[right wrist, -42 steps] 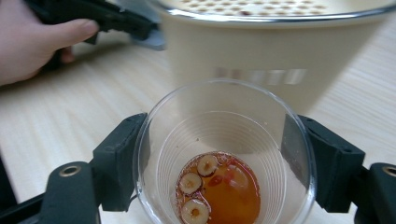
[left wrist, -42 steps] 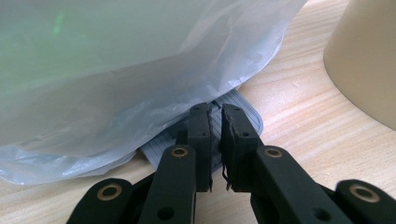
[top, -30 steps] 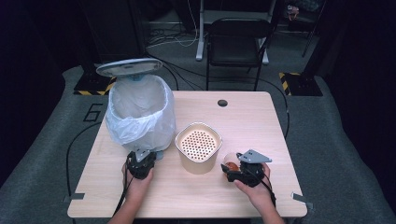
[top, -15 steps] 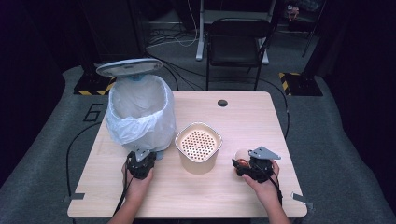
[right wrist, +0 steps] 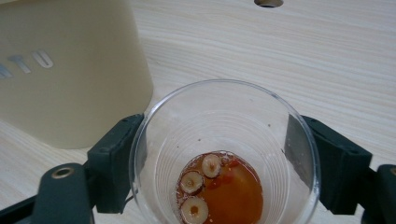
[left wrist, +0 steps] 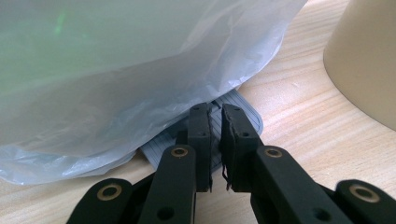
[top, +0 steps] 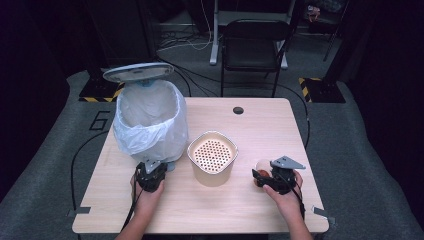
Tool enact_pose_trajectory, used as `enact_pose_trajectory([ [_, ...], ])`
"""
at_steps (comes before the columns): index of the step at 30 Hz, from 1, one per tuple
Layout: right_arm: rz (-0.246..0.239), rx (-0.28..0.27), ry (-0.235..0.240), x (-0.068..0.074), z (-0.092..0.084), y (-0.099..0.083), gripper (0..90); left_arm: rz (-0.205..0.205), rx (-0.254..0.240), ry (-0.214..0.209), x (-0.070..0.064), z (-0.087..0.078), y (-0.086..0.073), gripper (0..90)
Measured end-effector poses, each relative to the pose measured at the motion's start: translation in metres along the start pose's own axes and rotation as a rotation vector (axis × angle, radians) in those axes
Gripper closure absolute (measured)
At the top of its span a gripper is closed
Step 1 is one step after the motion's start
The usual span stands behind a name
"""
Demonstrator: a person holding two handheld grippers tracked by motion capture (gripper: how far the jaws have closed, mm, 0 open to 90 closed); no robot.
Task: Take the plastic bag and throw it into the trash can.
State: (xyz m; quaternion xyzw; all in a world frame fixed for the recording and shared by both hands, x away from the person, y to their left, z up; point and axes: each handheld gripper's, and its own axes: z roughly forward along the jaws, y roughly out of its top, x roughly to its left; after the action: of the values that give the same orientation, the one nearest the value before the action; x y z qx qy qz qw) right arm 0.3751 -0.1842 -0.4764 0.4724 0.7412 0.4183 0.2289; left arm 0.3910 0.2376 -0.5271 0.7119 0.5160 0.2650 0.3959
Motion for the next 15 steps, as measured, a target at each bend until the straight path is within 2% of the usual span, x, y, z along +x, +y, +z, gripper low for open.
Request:
enact_pose_trajectory([
  [5,0.008,-0.027,0.001,0.002,-0.005,0.007,16.7,-0.001,0.000,-0.002,0.000,0.000,0.000,82.5],
  [6,0.008,-0.027,0.001,0.002,-0.005,0.007,16.7,-0.005,-0.013,0.003,0.000,0.001,0.000,82.5],
  [8,0.008,-0.041,-0.002,0.004,-0.010,0.012,16.8,0.000,0.002,-0.002,0.000,0.000,0.000,82.5],
  [9,0.030,-0.061,0.012,0.004,-0.013,0.019,19.9,-0.004,-0.012,0.002,0.000,0.001,0.000,82.5],
  [10,0.030,-0.061,0.012,0.004,-0.013,0.019,19.9,-0.004,-0.010,0.002,0.000,0.001,0.000,82.5],
  [11,0.033,-0.071,0.022,0.005,-0.015,0.023,24.7,0.000,0.002,-0.002,0.000,0.000,0.000,82.5],
  [13,0.012,-0.097,0.031,0.008,-0.014,0.039,32.5,-0.001,0.001,-0.003,0.000,0.000,0.000,82.5],
  [14,0.012,-0.097,0.031,0.008,-0.014,0.039,32.5,-0.001,0.001,-0.003,0.000,0.000,0.000,82.5],
  [15,0.004,-0.103,0.056,0.011,-0.010,0.051,36.5,-0.001,0.001,-0.002,0.000,0.000,0.000,82.5],
])
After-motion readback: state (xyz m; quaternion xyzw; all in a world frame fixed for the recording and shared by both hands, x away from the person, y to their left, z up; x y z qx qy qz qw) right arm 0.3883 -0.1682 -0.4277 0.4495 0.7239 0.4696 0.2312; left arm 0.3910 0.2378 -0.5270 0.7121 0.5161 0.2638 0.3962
